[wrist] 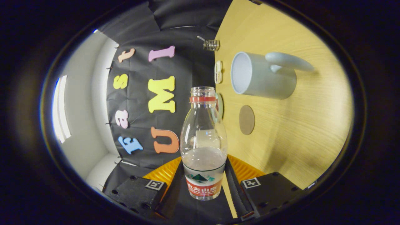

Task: Take the bottle from table, then pour the juice into the cup, finally place the bottle on the coaster

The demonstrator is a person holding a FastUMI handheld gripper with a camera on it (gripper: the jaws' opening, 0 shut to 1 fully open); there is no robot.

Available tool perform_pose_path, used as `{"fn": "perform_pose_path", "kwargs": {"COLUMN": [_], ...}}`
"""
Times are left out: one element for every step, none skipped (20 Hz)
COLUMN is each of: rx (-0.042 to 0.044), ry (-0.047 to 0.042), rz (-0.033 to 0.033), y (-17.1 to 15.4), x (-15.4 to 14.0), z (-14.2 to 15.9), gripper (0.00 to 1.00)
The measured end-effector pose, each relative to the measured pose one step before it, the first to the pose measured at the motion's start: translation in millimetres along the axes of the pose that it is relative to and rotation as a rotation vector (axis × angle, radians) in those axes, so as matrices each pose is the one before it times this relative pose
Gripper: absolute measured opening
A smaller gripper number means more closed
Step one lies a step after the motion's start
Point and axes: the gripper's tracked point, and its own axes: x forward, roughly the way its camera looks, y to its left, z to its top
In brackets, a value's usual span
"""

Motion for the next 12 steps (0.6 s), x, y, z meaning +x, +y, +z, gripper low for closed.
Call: {"fn": "perform_pose_path", "kwargs": {"rx": [0.01171,0.01105,0.01319,0.01904,0.01918,0.01200,0.00717,0.00900,0.01229,0.01596,0.01436,0.01085], "ry": [0.00500,0.00601,0.00269,0.00130,-0.00005,0.00176,0.00048,-0.00250,-0.00239,-0.00406,-0.00315,-0.00087], "rz": [-0.00414,-0.00328,-0.00196,-0.00002,0.00363,0.00252,0.00241,0.00416,0.00432,0.00195,0.00253,0.00051], "y": [1.49,1.00,1.44,2.64,3.39,2.99,0.34,1.46,5.89,3.46,3.07,2.51], "x": [0.02,-0.41,-0.64,0.57,1.11,0.92,1.97,1.49,-0.73,0.60,0.58,2.18], "z": [-1.30,-0.43,-0.42,-0.10,-0.06,-0.30,-1.50,0.22,0.93,1.59,2.27,1.93], "gripper": [0.76,0.76,0.76,0.76,0.76,0.76,0.76,0.76,0.76,0.76,0.76,0.76]}}
